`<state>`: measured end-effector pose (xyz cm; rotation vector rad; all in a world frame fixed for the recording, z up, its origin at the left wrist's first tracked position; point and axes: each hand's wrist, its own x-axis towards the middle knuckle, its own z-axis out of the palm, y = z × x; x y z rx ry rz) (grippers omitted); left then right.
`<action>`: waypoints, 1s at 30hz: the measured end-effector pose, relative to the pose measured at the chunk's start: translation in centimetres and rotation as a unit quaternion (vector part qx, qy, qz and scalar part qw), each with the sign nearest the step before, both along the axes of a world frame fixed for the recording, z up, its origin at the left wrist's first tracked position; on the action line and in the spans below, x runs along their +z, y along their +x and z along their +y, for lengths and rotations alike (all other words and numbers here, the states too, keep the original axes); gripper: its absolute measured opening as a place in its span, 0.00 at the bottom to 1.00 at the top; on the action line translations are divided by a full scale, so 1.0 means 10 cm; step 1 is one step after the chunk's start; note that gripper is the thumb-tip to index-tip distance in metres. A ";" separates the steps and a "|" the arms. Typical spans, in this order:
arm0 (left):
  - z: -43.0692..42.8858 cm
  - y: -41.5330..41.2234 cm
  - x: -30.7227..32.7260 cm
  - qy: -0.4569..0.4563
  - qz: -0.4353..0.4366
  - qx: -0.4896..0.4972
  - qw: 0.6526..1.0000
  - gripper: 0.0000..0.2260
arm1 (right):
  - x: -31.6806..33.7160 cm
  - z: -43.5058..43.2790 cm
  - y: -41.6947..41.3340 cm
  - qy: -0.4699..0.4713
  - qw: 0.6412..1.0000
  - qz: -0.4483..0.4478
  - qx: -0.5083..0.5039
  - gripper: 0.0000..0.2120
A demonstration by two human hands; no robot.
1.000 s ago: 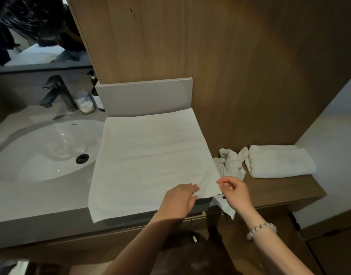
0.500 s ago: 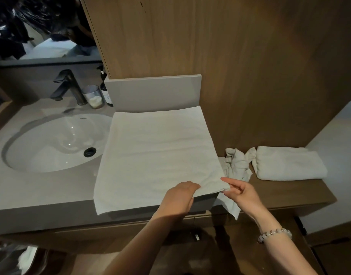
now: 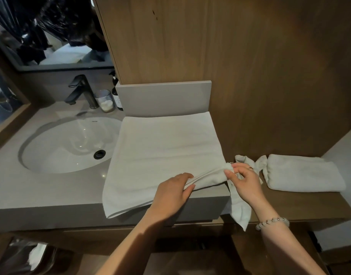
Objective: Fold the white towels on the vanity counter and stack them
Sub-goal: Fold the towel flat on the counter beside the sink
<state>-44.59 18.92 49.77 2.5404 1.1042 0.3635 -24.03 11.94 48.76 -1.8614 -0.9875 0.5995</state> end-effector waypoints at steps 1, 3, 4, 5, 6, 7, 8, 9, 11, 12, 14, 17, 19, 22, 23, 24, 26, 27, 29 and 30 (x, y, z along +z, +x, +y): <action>0.03 -0.02 0.02 0.000 0.004 0.005 1.000 0.17 | 0.02 0.05 -0.01 0.007 1.000 0.014 0.001 0.10; 0.12 -0.08 0.06 0.002 0.013 0.016 1.000 0.18 | 0.04 0.16 -0.01 0.013 0.999 0.038 -0.006 0.12; 0.17 -0.12 0.07 0.006 0.019 0.025 0.999 0.18 | 0.04 0.22 0.00 0.014 0.999 0.041 -0.012 0.14; 0.22 -0.17 0.08 0.010 0.023 0.037 0.999 0.18 | 0.05 0.27 0.01 0.016 0.999 0.044 -0.017 0.15; 0.28 -0.23 0.09 0.012 0.024 0.051 0.998 0.17 | 0.05 0.32 0.02 0.019 0.998 0.048 -0.024 0.16; 0.33 -0.29 0.09 0.012 0.023 0.065 0.998 0.16 | 0.06 0.37 0.03 0.025 0.998 0.051 -0.030 0.16; 0.38 -0.35 0.09 0.010 0.019 0.077 0.997 0.14 | 0.07 0.42 0.03 0.032 0.998 0.050 -0.033 0.15; 0.42 -0.40 0.08 0.007 0.010 0.088 0.996 0.13 | 0.08 0.46 0.03 0.039 0.998 0.047 -0.034 0.15; 0.50 -0.52 0.08 -0.004 -0.014 0.118 0.993 0.11 | 0.10 0.55 0.03 0.055 0.997 0.042 -0.038 0.14; 0.54 -0.57 0.09 -0.013 -0.020 0.138 0.990 0.09 | 0.11 0.60 0.03 0.059 0.996 0.043 -0.042 0.14; 0.61 -0.69 0.12 -0.031 -0.024 0.169 0.985 0.08 | 0.09 0.69 0.03 0.060 0.996 0.047 -0.052 0.14; 0.74 -0.83 0.14 -0.059 -0.023 0.206 0.976 0.06 | 0.03 0.80 0.02 0.054 0.995 0.040 -0.068 0.13; 0.82 -0.90 0.16 -0.066 -0.021 0.233 0.970 0.04 | -0.02 0.86 0.02 0.048 0.995 0.031 -0.082 0.13; 0.91 -0.98 0.22 -0.083 -0.032 0.265 0.960 0.05 | -0.04 0.94 0.01 0.026 0.995 0.017 -0.094 0.12; 0.93 -1.01 0.24 -0.089 -0.033 0.274 0.957 0.07 | -0.04 0.97 0.01 0.021 0.995 0.010 -0.095 0.12; 0.96 -1.03 0.26 -0.095 -0.031 0.284 0.954 0.08 | -0.03 1.00 0.01 0.019 0.995 0.004 -0.094 0.12; 1.02 -1.09 0.29 -0.105 -0.024 0.302 0.947 0.08 | -0.02 1.04 0.01 0.020 0.995 0.000 -0.096 0.13; 1.05 -1.13 0.31 -0.108 -0.020 0.308 0.945 0.07 | -0.03 1.06 0.02 0.022 0.995 0.000 -0.098 0.13; 1.11 -1.18 0.33 -0.114 -0.025 0.325 0.938 0.06 | -0.04 1.08 0.05 0.024 0.994 0.002 -0.104 0.14; 1.14 -1.19 0.33 -0.118 -0.036 0.336 0.934 0.05 | -0.05 1.10 0.07 0.024 0.994 0.000 -0.105 0.15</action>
